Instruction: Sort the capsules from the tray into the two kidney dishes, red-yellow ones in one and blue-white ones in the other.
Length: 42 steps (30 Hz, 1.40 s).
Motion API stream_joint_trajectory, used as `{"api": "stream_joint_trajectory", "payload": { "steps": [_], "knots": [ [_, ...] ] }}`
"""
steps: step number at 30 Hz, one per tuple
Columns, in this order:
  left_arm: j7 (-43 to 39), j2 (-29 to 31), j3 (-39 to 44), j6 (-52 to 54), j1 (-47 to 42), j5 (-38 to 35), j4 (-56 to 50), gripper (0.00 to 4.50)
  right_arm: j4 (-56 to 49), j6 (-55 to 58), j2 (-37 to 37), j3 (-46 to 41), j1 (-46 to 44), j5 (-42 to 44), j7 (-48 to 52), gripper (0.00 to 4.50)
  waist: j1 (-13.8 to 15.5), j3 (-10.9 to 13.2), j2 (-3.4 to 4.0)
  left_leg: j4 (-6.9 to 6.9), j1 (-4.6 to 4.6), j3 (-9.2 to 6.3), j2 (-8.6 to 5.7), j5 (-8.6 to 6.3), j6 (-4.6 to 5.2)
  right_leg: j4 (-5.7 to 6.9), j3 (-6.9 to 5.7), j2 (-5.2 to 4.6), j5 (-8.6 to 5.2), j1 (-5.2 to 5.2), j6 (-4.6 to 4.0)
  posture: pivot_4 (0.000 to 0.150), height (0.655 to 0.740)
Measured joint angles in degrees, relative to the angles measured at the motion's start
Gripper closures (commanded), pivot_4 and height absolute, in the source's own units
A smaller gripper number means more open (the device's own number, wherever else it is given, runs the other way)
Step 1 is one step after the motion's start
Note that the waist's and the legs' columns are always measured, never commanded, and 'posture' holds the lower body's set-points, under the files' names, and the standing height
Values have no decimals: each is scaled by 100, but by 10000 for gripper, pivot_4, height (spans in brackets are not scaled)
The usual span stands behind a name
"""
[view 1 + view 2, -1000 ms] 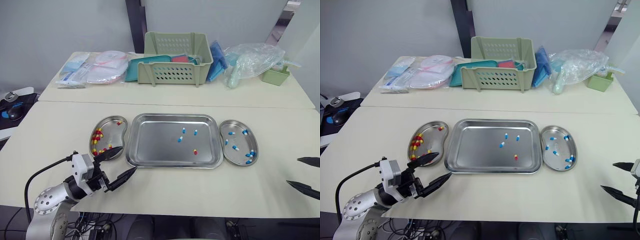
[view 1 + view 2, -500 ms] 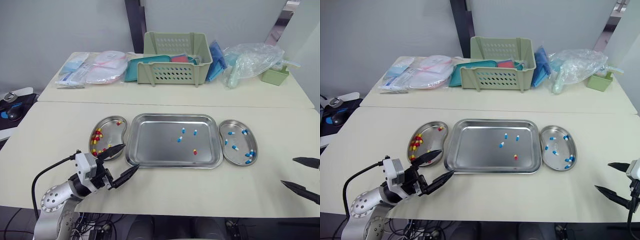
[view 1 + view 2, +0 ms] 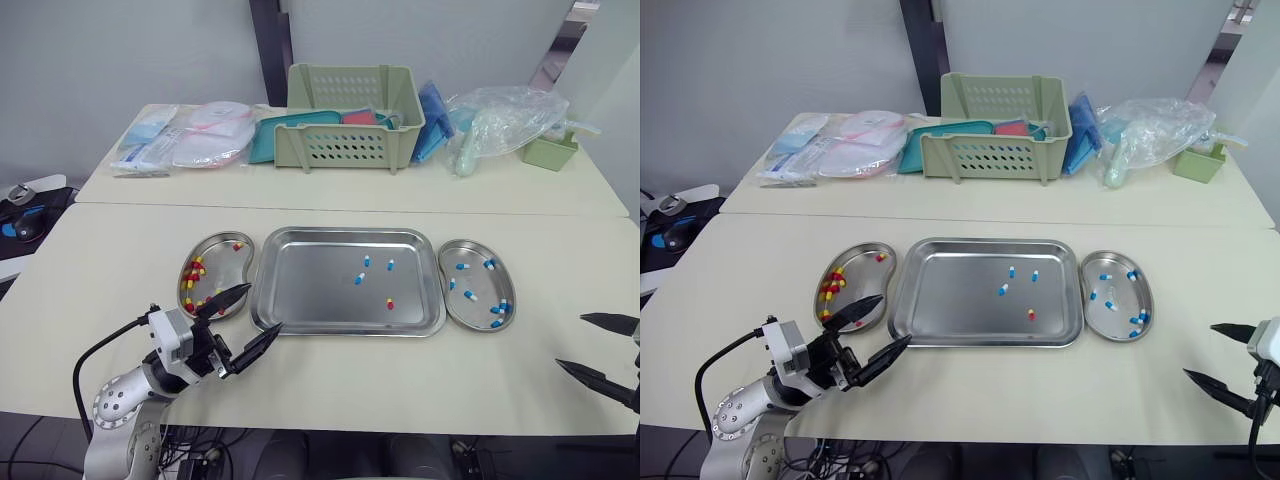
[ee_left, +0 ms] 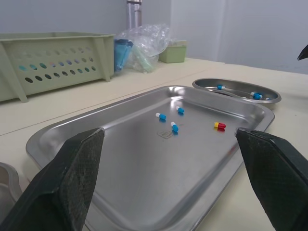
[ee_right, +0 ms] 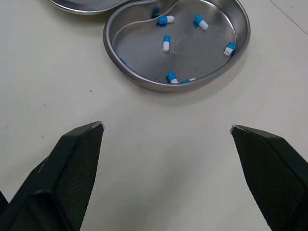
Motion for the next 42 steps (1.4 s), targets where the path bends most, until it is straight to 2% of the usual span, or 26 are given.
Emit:
{"api": "stream_joint_trajectory", "payload": {
  "steps": [10,17,19,22,26,33,39,42],
  "knots": [
    [-135,8,-47,-29,-20,-5,131,0,-248,136,48,-14,-69,171,-111,390,-3,0,1,0,1,0,0,0,0,0,0,0,0,0,0,1500,7400],
    [-290,39,-59,-36,-15,-5,283,0,-1393,1021,-190,120,-713,875,-494,390,-3,-3,4,0,-1,-6,1,0,0,1,-5,2,0,0,0,1500,7400],
    [-332,50,-55,-36,5,-8,289,0,-1857,1396,-253,477,-947,1088,-802,390,6,-2,1,1,-7,-9,1,0,0,-1,-8,1,0,-1,0,1500,7400],
    [-360,61,-61,-34,0,-8,288,0,-2566,2085,-176,1475,-1599,1426,-1545,390,0,-3,0,3,-10,-16,1,1,-1,0,-14,1,0,-2,0,1500,7400],
    [-349,58,-68,-31,2,-11,276,0,-2726,2536,222,2740,-2524,1442,-2348,390,0,-2,-3,3,-13,-20,-1,1,-1,-2,-16,1,0,-6,0,1500,7400],
    [-325,54,-72,-27,94,-12,232,0,-2113,2625,853,4598,-3644,529,-3105,23340,-4,-2,-3,3,-16,-26,-1,1,-1,0,-19,1,0,-13,0,1500,7400],
    [-242,54,-69,-23,112,-22,191,0,-1416,2566,1432,5610,-4338,-252,-3451,23340,-7,-2,-2,2,-19,-31,-2,1,-1,2,-20,1,0,-20,0,1500,7400],
    [-235,56,-74,-21,98,-29,150,0,-1011,2648,1963,6008,-4780,-617,-3765,23340,-18,-2,-2,1,-18,-34,-2,1,-1,7,-18,3,0,-24,0,1500,7400]
  ]
}}
